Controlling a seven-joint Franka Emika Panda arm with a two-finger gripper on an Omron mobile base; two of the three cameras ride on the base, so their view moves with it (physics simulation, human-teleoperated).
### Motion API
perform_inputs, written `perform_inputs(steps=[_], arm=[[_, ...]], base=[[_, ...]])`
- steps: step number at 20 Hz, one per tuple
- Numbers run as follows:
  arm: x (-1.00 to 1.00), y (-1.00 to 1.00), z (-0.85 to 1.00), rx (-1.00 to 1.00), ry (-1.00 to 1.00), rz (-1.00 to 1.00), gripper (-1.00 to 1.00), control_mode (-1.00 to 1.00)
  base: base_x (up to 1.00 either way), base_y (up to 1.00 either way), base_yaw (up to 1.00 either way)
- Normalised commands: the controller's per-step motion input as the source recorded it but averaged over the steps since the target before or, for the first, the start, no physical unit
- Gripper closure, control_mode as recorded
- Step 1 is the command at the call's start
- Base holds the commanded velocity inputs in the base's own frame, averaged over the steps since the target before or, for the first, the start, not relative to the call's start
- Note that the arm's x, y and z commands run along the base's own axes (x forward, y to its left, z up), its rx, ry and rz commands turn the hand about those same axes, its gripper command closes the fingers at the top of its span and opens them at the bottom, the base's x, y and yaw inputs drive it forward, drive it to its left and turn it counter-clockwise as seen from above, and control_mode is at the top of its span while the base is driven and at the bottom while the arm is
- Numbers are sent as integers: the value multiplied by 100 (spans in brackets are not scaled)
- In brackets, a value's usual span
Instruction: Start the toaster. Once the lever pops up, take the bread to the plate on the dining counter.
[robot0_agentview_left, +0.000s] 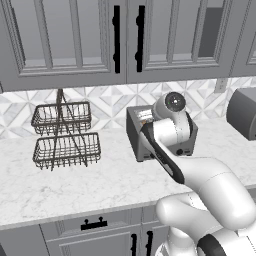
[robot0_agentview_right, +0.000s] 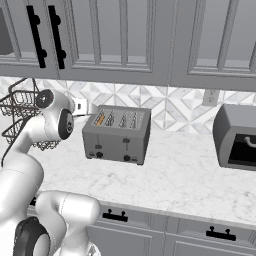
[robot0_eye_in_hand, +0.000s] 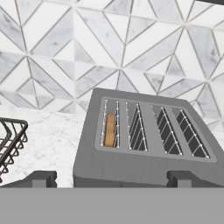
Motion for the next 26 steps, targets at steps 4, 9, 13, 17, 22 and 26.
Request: perform_inputs(steps=[4, 9, 13, 17, 22, 26], arm=[[0, 0, 0, 0, 0, 0, -100, -100], [0, 0, 0, 0, 0, 0, -100, -100], [0, 0, 0, 0, 0, 0, -100, -100], [0, 0, 0, 0, 0, 0, -100, -100], [0, 0, 0, 0, 0, 0, -100, -100], [0, 0, 0, 0, 0, 0, -100, -100]], base=[[0, 0, 0], [0, 0, 0], [0, 0, 0], [0, 0, 0], [0, 0, 0], [0, 0, 0]])
